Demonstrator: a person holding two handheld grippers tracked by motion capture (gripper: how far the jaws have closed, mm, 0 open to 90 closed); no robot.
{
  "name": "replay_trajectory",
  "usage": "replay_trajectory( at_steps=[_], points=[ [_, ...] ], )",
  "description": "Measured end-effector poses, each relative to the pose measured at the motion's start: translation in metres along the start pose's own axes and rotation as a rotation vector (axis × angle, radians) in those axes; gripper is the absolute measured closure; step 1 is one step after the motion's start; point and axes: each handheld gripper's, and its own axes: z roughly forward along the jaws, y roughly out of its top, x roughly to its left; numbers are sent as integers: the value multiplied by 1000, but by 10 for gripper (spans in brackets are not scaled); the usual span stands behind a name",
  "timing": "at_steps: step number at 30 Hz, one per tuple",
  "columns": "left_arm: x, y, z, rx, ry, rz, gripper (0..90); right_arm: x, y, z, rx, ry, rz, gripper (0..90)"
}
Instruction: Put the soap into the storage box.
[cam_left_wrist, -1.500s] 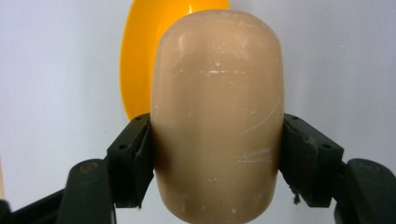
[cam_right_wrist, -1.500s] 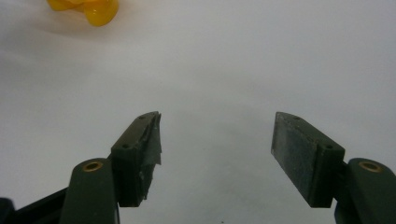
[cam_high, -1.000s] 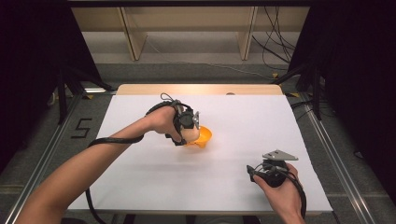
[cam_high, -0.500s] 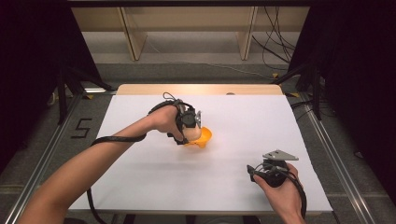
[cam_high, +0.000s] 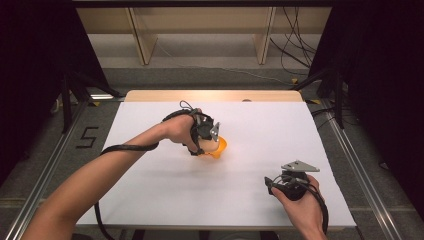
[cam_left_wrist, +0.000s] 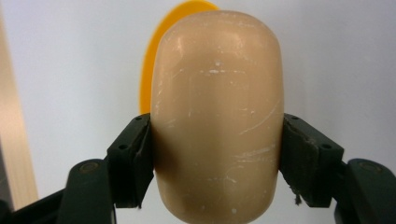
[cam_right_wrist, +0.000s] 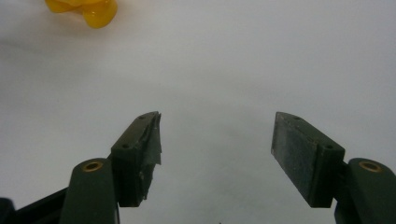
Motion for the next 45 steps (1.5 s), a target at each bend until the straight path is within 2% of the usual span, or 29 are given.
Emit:
replay_trajectory(
  at_steps=[1, 3, 4, 5, 8, 10, 13, 14, 15, 16, 24, 26, 27, 29, 39, 42, 43, 44, 45],
  points=[
    [3, 0, -2, 2, -2, -31, 324, 0, 0, 0, -1, -1, 0, 338],
    [6, -1, -1, -12, -11, -40, 324, 0, 0, -1, -6, -17, -14, 339],
    [6, -1, -1, -12, -11, -40, 324, 0, 0, -1, -6, -17, -14, 339],
    [7, -2, -1, -6, -11, -38, 324, -1, 0, 1, -20, 7, -32, 339],
    [10, -5, 2, 12, -11, -31, 324, 0, 0, 0, -3, -15, -7, 339],
    [11, -6, 3, 4, -12, -37, 324, 0, 0, 1, -8, -11, -15, 339],
    [13, -7, 4, 4, -20, -23, 324, 0, 0, 2, -14, -11, -17, 339],
    [13, -7, 5, 2, -21, -19, 324, 2, 0, 2, -10, -13, 5, 339],
    [14, -7, 5, 1, -24, -19, 324, 0, 0, 1, -12, -17, -23, 339],
    [14, -7, 5, -1, -23, -17, 324, 1, 0, 3, -17, 0, -10, 339],
    [17, -8, 9, -7, -39, -11, 323, 0, 0, 1, -3, -18, -19, 339],
    [18, -8, 10, -11, -43, -10, 323, 2, 0, 1, -9, -14, 8, 339],
    [18, -8, 10, -11, -43, -6, 323, 0, 0, 2, -19, -14, -15, 339],
    [19, -8, 11, -17, -49, 1, 323, 0, 0, 2, -15, -18, -22, 339],
    [22, -9, 14, -15, -59, 1, 323, 0, 0, 2, -16, -17, -22, 339],
    [22, -10, 15, -17, -61, -5, 323, 0, 1, 0, 5, -17, -20, 339],
    [23, -10, 15, -16, -62, -3, 323, 1, 1, 1, 8, -2, -7, 339],
    [23, -10, 15, -18, -61, -2, 323, 0, 1, 0, 4, -19, -20, 339],
    [23, -10, 16, -21, -62, -4, 323, 0, 0, 0, 3, -15, -13, 339]
  ],
)
